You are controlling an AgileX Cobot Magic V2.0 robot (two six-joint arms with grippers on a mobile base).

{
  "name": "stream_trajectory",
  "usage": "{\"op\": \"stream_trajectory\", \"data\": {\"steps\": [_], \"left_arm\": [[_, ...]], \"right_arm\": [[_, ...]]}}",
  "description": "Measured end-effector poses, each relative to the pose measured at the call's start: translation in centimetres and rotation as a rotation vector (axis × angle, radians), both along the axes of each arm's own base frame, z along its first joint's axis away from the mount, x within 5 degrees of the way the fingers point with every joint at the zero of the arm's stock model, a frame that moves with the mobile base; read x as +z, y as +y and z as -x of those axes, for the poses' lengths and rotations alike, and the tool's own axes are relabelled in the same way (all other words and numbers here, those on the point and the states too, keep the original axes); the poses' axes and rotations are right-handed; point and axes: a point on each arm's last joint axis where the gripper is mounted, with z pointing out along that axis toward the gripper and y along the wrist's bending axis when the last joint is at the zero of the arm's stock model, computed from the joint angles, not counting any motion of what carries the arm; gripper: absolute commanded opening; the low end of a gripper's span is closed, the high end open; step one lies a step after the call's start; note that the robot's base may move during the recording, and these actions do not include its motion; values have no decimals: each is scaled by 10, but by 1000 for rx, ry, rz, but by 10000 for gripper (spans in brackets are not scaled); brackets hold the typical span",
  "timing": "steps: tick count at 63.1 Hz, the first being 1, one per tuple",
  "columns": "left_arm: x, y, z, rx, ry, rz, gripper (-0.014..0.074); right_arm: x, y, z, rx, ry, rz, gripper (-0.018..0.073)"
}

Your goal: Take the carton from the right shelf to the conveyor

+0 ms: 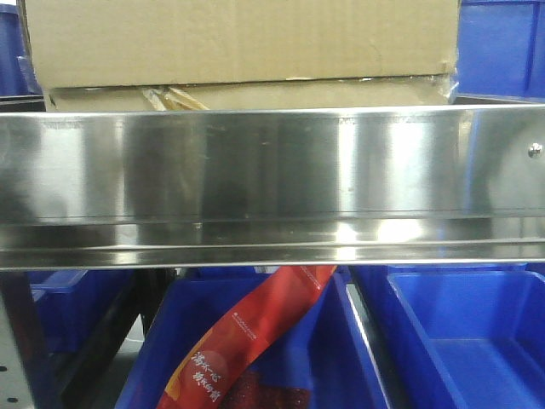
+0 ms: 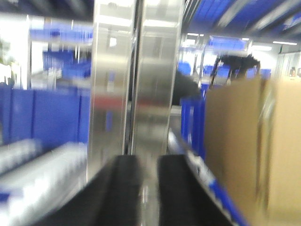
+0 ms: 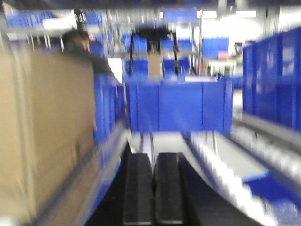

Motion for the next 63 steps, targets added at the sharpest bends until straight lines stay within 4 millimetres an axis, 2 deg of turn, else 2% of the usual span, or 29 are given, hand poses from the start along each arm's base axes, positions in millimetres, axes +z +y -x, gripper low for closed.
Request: {"op": "stream_trajectory", "data": {"steps": [5, 11, 17, 26, 43, 55, 63], "left_arm": [[32, 0, 8, 14, 8, -28, 313], [63, 0, 9, 21, 48, -30, 361], [88, 1, 5, 23, 97, -28, 373], [105, 1, -11, -7, 146, -27, 373], [115, -10, -36, -177, 276, -68, 373], [141, -35, -68, -362, 370, -162, 373], [163, -57, -91, -465, 384, -187, 373]], "right_arm": [[31, 0, 8, 6, -19, 2, -55], [65, 1, 7, 13, -12, 1, 52], [88, 1, 1, 15, -8, 0, 265], [107, 2, -18, 16, 33, 1, 581], [105, 4, -47, 29, 142, 17, 570], [126, 15, -55, 153, 182, 24, 570], [142, 31, -72, 274, 214, 32, 570]]}}
